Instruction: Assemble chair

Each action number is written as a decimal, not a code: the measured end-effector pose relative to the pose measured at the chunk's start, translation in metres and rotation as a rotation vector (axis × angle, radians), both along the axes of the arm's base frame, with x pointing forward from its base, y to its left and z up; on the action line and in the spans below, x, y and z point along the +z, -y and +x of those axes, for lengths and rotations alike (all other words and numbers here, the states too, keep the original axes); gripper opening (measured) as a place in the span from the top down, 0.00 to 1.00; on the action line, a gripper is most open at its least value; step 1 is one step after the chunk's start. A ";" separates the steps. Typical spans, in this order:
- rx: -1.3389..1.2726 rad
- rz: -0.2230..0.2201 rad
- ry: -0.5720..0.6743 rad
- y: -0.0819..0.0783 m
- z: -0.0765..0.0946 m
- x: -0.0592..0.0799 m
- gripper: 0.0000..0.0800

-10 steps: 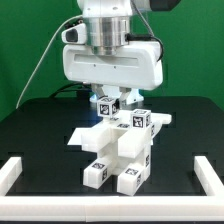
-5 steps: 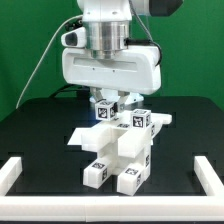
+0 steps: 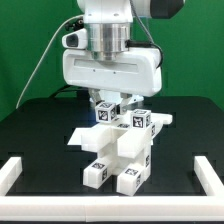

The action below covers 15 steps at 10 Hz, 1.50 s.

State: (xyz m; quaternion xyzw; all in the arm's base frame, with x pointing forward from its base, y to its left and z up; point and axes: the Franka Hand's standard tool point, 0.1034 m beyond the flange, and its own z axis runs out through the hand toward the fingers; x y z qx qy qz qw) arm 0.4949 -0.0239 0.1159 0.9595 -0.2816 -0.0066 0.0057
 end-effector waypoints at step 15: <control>0.016 0.047 0.149 0.010 0.020 0.023 0.19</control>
Offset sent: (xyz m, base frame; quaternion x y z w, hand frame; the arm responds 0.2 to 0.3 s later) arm 0.0000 0.0000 0.0000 0.0000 0.0000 0.0000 1.0000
